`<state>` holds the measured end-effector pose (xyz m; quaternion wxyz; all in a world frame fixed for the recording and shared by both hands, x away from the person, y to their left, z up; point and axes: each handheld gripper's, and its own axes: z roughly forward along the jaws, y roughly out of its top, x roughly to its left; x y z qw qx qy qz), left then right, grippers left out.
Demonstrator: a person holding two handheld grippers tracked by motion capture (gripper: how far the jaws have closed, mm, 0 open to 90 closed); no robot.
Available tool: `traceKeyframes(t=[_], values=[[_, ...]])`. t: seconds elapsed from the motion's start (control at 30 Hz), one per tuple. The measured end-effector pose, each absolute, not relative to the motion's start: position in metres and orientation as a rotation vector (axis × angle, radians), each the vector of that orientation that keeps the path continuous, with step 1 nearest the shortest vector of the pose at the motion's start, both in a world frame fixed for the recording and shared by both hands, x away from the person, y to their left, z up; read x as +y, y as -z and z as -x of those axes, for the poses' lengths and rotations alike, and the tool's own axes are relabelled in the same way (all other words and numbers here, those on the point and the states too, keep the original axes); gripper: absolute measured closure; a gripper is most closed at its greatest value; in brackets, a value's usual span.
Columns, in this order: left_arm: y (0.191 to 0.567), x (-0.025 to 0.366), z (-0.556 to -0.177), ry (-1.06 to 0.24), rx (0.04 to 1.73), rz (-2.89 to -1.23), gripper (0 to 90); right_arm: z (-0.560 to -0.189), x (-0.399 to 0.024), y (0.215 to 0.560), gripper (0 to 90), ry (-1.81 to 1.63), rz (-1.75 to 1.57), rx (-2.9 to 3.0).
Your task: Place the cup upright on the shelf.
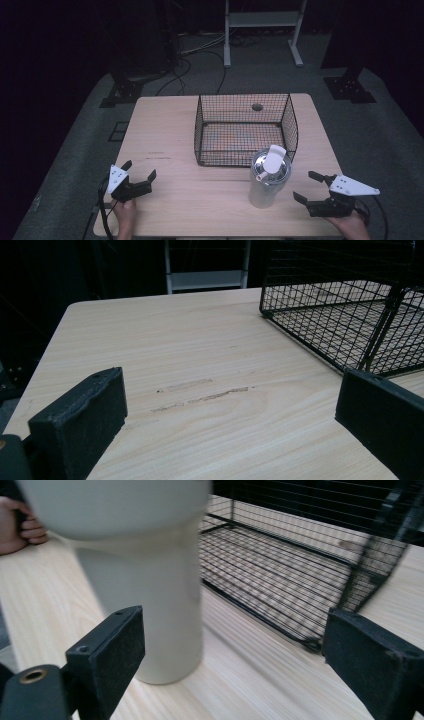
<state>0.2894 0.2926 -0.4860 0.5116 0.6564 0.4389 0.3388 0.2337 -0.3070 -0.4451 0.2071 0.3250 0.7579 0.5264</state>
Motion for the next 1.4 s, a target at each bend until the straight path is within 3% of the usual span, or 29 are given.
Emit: traceKeyframes(t=[1.4], values=[[0.486,0.293,-0.29,-0.811,1.052,-1.582,0.0,-0.246,-0.238,0.456,9.6,-1.584,-0.771,2.188]])
